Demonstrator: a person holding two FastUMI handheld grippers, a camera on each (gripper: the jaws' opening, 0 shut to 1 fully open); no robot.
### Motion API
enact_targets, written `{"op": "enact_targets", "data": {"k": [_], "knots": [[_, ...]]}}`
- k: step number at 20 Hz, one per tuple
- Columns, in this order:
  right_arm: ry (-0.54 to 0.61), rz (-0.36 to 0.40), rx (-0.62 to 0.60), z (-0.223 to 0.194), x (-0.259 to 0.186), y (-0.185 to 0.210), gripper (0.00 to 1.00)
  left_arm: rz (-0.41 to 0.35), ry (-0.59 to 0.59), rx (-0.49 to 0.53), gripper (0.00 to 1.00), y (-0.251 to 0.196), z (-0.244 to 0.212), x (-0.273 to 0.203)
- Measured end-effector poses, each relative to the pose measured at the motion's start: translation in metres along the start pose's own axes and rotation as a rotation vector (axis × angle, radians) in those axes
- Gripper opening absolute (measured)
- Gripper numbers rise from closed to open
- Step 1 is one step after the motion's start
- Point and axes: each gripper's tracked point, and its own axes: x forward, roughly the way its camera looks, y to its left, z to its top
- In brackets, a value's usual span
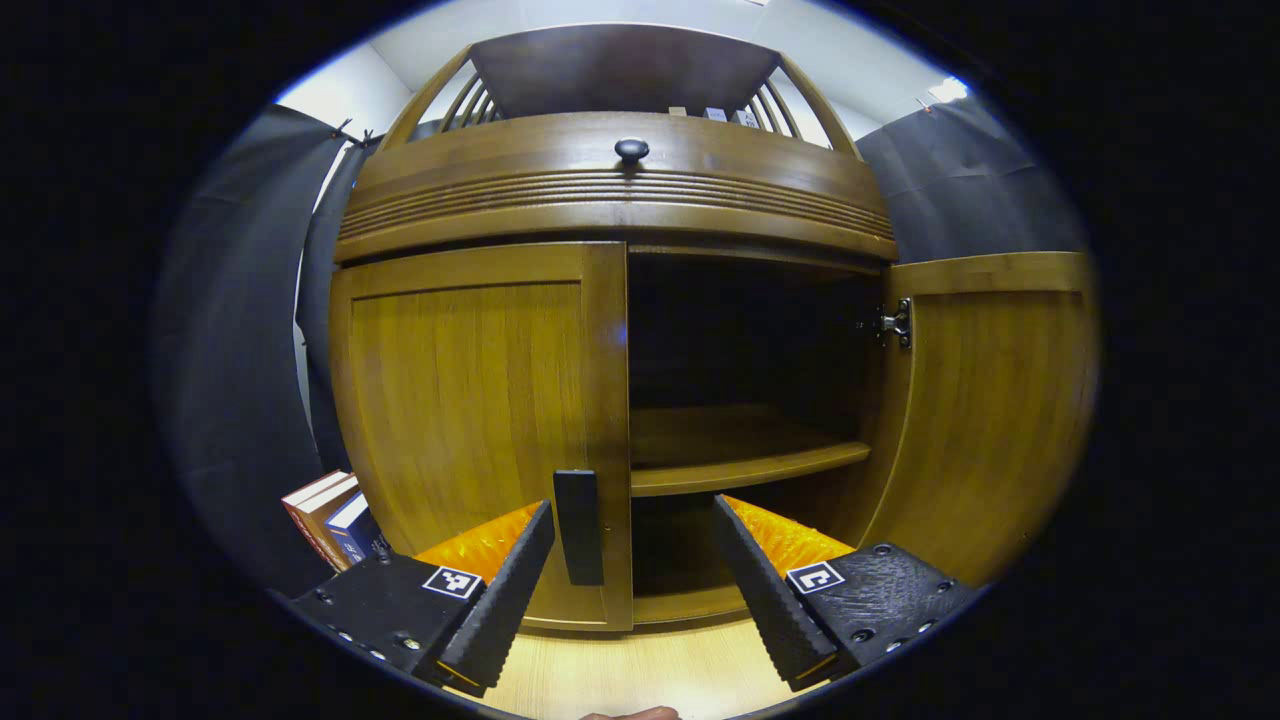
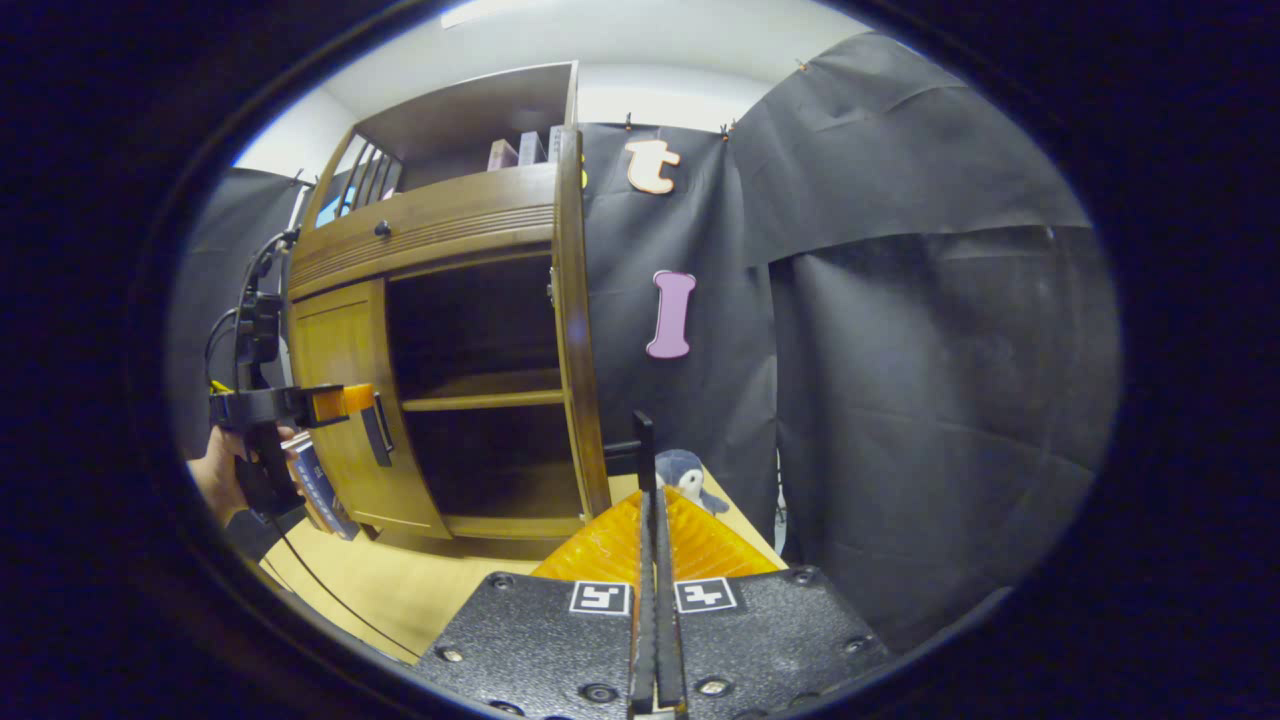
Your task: Open the right door of the double-door shoe cabinet with the right hand, and open the left door with the left hand.
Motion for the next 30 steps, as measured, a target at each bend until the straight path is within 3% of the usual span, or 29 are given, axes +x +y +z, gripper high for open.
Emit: {"op": "enact_targets", "data": {"k": [4,7,8,15,16,18,20,21,23,24,27,28,29,30], "knots": [[-0.022,0.013,0.006,0.009,-0.01,0.015,0.05,0.004,0.001,0.012,0.95,0.007,-0.006,0.012],[-0.024,0.008,-0.004,0.01,-0.015,0.023,0.29,0.018,0.006,0.027,0.9,0.013,-0.015,0.024],[-0.025,0.011,-0.007,0.011,-0.016,0.026,0.34,0.018,0.016,0.022,0.95,0.015,-0.016,0.027],[-0.041,0.067,-0.013,0.017,-0.026,0.054,0.5,0.069,0.029,0.043,0.95,0.042,-0.036,0.055],[-0.034,0.074,-0.02,0.016,-0.026,0.058,0.51,0.063,0.028,0.047,0.89,0.043,-0.039,0.059],[-0.022,0.075,-0.03,0.014,-0.027,0.062,0.56,0.048,0.035,0.055,0.94,0.044,-0.044,0.066],[-0.029,0.072,-0.035,0.018,-0.027,0.066,0.57,0.041,0.038,0.054,0.94,0.044,-0.049,0.072],[-0.032,0.07,-0.035,0.019,-0.027,0.067,0.58,0.024,0.044,0.048,0.88,0.042,-0.053,0.074],[-0.038,0.072,-0.033,0.02,-0.027,0.069,0.58,0.011,0.05,0.063,1.0,0.042,-0.057,0.082],[-0.04,0.077,-0.033,0.02,-0.027,0.071,0.58,0.017,0.054,0.071,0.84,0.044,-0.06,0.084],[-0.039,0.081,-0.04,0.019,-0.025,0.073,0.58,0.013,0.041,0.063,0.88,0.044,-0.057,0.091],[-0.038,0.082,-0.04,0.019,-0.024,0.073,0.58,0.004,0.042,0.055,0.82,0.043,-0.058,0.094],[-0.038,0.083,-0.041,0.019,-0.023,0.073,0.58,0.01,0.048,0.049,0.88,0.045,-0.06,0.095],[-0.037,0.084,-0.04,0.02,-0.021,0.073,0.58,0.012,0.041,0.054,0.77,0.044,-0.058,0.092]]}}
